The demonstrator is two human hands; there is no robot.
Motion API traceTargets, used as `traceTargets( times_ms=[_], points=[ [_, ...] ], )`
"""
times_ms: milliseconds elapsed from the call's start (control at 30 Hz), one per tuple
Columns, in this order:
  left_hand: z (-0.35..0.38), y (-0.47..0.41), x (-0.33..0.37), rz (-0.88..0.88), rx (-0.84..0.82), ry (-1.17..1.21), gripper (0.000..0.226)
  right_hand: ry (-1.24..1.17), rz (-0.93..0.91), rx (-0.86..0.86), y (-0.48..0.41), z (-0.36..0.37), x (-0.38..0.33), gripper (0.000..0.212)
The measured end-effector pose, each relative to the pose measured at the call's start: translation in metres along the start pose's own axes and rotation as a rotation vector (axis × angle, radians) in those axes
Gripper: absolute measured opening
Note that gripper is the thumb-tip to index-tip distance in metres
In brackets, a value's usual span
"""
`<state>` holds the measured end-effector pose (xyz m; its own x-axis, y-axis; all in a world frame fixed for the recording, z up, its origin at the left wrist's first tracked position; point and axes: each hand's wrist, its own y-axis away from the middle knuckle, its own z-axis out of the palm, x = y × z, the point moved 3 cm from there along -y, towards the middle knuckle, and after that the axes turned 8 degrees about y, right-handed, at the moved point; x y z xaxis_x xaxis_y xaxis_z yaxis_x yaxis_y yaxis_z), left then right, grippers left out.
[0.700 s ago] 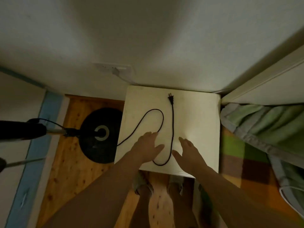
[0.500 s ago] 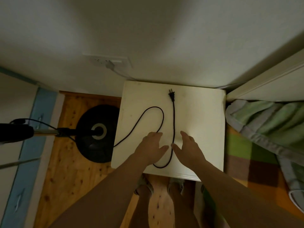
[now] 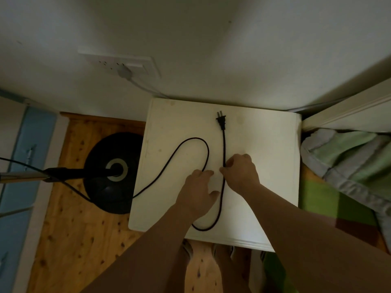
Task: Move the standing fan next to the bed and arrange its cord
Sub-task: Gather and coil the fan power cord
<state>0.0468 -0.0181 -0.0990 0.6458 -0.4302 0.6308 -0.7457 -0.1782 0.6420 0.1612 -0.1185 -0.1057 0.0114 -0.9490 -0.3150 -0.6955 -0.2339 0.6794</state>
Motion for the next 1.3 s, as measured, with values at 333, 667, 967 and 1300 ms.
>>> traceTargets(
  times_ms=[333,667,967,1300],
  points=[
    [0.004,0.0,-0.003,-0.01,0.009,0.009,0.067,-0.282,0.011,-0.024,-0.003,-0.021,0.023,0.01],
    [0.013,0.002,0.001,-0.014,0.062,0.015,0.06,-0.502,0.068,-0.068,-0.005,-0.024,0.03,0.017],
    [0.018,-0.003,0.026,-0.073,0.067,0.359,0.027,-0.592,0.129,-0.17,0.017,-0.011,0.014,0.019],
    [-0.007,0.002,0.027,-0.09,0.228,0.455,0.026,-0.389,-0.116,0.063,0.025,-0.028,-0.003,0.015]
  ],
)
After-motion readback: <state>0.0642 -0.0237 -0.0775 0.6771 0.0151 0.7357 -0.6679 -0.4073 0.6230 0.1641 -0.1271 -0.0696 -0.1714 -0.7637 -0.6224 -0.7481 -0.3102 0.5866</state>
